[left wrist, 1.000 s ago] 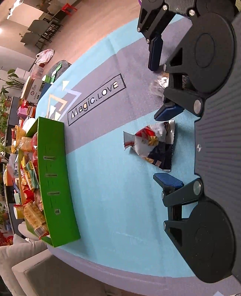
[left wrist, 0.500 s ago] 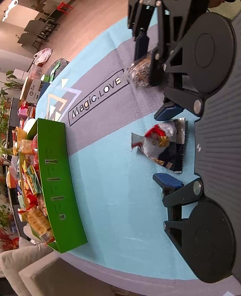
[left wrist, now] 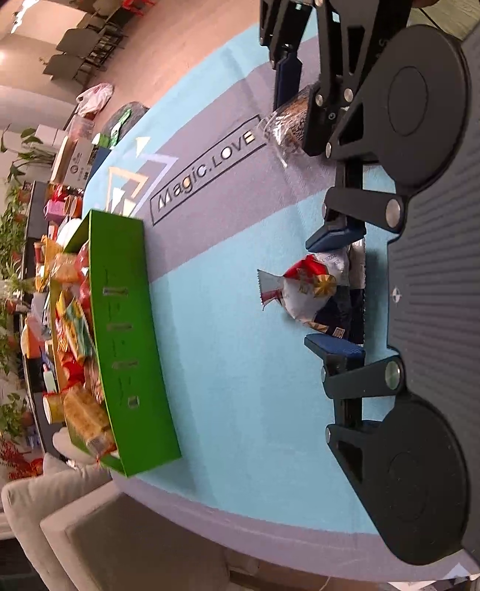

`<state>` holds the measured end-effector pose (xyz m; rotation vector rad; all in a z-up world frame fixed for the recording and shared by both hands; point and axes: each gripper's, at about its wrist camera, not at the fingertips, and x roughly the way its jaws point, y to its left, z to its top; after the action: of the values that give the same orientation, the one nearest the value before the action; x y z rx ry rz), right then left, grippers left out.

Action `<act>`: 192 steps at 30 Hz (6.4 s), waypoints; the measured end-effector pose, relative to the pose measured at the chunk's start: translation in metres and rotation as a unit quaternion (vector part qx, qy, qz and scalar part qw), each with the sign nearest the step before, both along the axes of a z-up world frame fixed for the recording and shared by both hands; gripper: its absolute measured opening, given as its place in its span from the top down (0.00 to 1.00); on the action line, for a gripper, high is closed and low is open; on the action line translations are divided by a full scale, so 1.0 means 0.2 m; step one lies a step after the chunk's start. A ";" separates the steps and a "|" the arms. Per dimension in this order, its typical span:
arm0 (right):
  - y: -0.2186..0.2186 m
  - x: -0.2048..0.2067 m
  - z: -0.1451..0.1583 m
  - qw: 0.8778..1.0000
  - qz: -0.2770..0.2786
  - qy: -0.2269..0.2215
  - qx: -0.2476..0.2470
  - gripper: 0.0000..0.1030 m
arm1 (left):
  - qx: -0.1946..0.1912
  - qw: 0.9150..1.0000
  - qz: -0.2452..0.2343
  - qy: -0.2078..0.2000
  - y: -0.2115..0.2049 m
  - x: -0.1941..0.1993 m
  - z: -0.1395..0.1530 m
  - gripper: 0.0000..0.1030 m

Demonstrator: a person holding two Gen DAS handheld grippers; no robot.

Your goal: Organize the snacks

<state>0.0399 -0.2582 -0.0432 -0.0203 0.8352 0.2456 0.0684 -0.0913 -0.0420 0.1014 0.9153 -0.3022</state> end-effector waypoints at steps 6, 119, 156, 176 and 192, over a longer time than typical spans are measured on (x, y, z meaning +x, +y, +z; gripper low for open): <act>-0.01 0.03 0.00 1.000 -0.016 0.002 0.021 0.53 | -0.003 1.000 0.021 0.005 0.06 0.01 0.00 0.56; 0.02 0.84 0.43 0.987 -0.071 -0.102 0.106 0.23 | 0.039 0.995 0.054 -0.077 -0.02 0.83 0.37 0.38; 0.13 0.25 0.44 0.985 -0.072 -0.150 0.050 0.23 | 0.019 0.987 0.115 -0.108 0.18 0.16 0.40 0.27; 0.15 0.10 0.43 0.985 -0.070 -0.150 0.044 0.23 | 0.012 0.987 0.119 -0.111 0.20 -0.02 0.40 0.26; 0.16 0.09 0.42 0.986 -0.070 -0.146 0.038 0.23 | 0.015 0.987 0.122 -0.107 0.21 -0.03 0.38 0.26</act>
<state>0.0573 -0.2254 0.0409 0.0719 0.5318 0.1377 0.0626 -0.0487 0.0332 0.0469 0.7104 -0.0492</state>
